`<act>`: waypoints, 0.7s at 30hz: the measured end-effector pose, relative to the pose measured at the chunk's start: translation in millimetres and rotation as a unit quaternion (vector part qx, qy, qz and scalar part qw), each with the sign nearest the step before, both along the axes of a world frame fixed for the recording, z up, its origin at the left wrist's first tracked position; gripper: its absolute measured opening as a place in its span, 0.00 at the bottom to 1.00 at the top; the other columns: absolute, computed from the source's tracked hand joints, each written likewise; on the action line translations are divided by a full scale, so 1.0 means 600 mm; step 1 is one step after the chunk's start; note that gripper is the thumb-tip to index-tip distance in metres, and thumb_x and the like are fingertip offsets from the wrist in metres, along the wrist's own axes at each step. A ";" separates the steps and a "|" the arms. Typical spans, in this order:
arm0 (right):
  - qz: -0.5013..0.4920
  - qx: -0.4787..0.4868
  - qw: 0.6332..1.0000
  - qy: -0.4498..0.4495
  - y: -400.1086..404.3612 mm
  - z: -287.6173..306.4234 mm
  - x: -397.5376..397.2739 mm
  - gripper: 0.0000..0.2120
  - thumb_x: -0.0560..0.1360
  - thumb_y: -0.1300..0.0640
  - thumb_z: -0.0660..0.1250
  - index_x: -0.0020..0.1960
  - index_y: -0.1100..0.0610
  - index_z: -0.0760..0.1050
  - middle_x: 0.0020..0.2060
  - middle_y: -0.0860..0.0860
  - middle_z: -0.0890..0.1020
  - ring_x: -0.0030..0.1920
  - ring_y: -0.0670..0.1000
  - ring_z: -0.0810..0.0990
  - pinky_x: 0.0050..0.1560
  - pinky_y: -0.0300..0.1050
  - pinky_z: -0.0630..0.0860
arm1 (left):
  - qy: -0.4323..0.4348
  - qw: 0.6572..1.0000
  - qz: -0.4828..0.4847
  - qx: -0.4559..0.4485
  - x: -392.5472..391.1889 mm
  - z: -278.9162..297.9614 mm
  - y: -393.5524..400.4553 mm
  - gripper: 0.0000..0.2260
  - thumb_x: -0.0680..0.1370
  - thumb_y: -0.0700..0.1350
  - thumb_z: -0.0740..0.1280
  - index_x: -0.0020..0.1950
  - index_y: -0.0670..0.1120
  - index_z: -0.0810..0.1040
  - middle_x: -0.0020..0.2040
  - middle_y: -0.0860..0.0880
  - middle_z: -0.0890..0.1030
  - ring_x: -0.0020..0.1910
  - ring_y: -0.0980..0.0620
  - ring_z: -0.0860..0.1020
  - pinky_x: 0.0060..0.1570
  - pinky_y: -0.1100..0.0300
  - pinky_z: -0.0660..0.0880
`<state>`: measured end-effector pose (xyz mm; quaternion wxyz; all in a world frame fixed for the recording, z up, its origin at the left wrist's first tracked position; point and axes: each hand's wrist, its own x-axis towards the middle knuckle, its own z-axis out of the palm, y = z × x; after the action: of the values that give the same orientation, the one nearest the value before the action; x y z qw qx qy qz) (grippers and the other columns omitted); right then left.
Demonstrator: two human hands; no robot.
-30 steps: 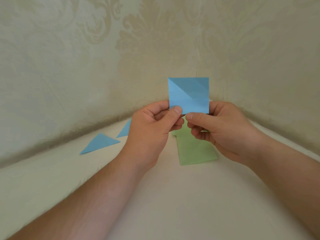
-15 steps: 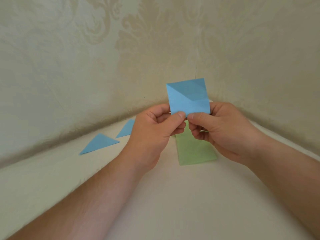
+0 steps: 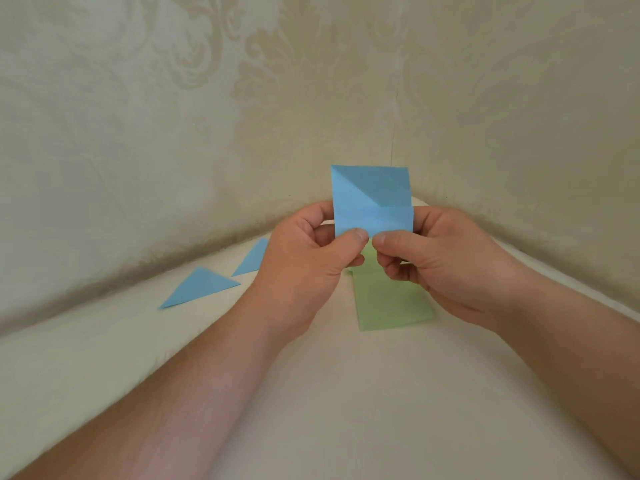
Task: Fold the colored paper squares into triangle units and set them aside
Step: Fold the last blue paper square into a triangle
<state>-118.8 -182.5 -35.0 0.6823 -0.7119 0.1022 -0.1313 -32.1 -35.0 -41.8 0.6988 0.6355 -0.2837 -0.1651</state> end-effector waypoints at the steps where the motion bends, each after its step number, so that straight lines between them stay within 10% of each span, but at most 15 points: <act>1: 0.005 0.006 1.000 0.000 0.000 0.000 0.000 0.10 0.78 0.64 0.69 0.41 0.56 0.83 0.34 0.52 0.79 0.36 0.49 0.76 0.42 0.46 0.75 | -0.002 1.000 0.002 0.002 0.000 0.000 0.000 0.12 0.77 0.36 0.71 0.58 0.49 0.82 0.48 0.48 0.88 0.42 0.51 0.81 0.51 0.56 0.81; 21: 0.005 0.025 1.000 0.017 -0.010 0.006 -0.002 0.13 0.77 0.64 0.72 0.34 0.54 0.82 0.33 0.54 0.81 0.34 0.50 0.78 0.42 0.46 0.77 | 0.006 0.999 0.043 0.017 0.008 0.004 0.003 0.13 0.79 0.35 0.69 0.61 0.48 0.80 0.47 0.50 0.88 0.40 0.53 0.81 0.55 0.51 0.82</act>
<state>-119.8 -188.8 -31.3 0.6988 -0.6971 0.1138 -0.1134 -27.1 -33.2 -39.4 0.6958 0.6579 -0.2497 -0.1435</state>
